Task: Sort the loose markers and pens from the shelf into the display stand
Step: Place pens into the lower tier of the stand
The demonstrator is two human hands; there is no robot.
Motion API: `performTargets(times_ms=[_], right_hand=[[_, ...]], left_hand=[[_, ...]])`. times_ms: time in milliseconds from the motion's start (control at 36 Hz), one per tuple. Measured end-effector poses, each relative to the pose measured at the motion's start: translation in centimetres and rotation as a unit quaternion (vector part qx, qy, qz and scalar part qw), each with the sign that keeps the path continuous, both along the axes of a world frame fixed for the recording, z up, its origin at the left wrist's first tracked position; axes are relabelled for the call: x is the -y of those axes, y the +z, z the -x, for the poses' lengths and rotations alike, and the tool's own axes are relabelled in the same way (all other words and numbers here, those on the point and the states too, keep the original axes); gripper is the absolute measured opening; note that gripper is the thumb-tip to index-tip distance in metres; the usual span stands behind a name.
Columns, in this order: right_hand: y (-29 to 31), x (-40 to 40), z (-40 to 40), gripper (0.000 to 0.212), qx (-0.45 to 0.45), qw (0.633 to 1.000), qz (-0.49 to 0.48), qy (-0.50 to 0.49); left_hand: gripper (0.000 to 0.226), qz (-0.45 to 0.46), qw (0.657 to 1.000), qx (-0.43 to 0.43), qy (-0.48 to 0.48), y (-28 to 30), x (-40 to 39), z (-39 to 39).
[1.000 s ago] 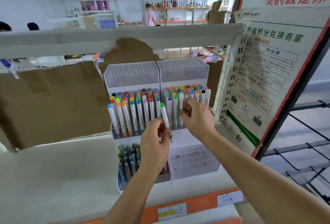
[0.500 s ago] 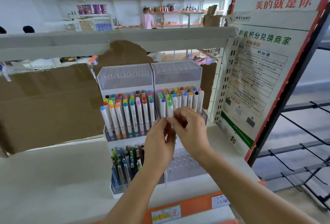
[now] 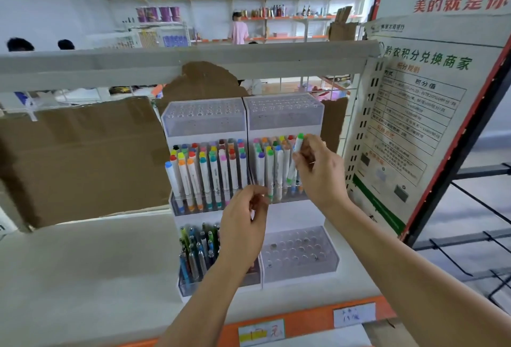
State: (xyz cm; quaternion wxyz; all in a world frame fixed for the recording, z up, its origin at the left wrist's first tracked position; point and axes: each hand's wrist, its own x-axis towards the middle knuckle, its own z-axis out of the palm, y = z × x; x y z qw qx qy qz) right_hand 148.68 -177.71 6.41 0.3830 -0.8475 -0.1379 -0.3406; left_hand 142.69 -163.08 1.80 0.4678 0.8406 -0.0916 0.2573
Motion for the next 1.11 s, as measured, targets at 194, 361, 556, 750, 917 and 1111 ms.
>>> performTargets(times_ms=[194, 361, 556, 750, 917, 1111], right_hand=[[-1.7, -0.4, -0.2, 0.018, -0.075, 0.996, 0.057, 0.002], [-1.6, -0.6, -0.1, 0.018, -0.095, 0.99, 0.093, -0.038], [-2.4, -0.6, 0.9, 0.021, -0.054, 0.996, 0.042, -0.063], [-2.7, -3.1, 3.9, 0.028, 0.073, 0.99, 0.124, 0.014], [-3.4, -8.2, 5.7, 0.031, 0.033, 0.967, 0.199, 0.154], [-4.7, -14.9, 8.3, 0.05, -0.067, 0.897, 0.334, 0.283]], left_hand=[[0.016, 0.005, 1.0, -0.009, 0.008, -0.5, -0.3, 0.0], [0.016, 0.005, 1.0, -0.019, 0.019, -0.7, -0.6, 0.2], [0.019, -0.021, 0.998, -0.023, 0.049, -0.5, -1.8, 1.1], [0.022, -0.07, 0.989, -0.051, 0.121, 0.2, -4.7, 3.2], [0.021, -0.101, 0.97, -0.099, 0.198, -0.2, -8.9, 6.4], [0.039, -0.185, 0.914, -0.22, 0.286, -0.9, -14.6, 11.7]])
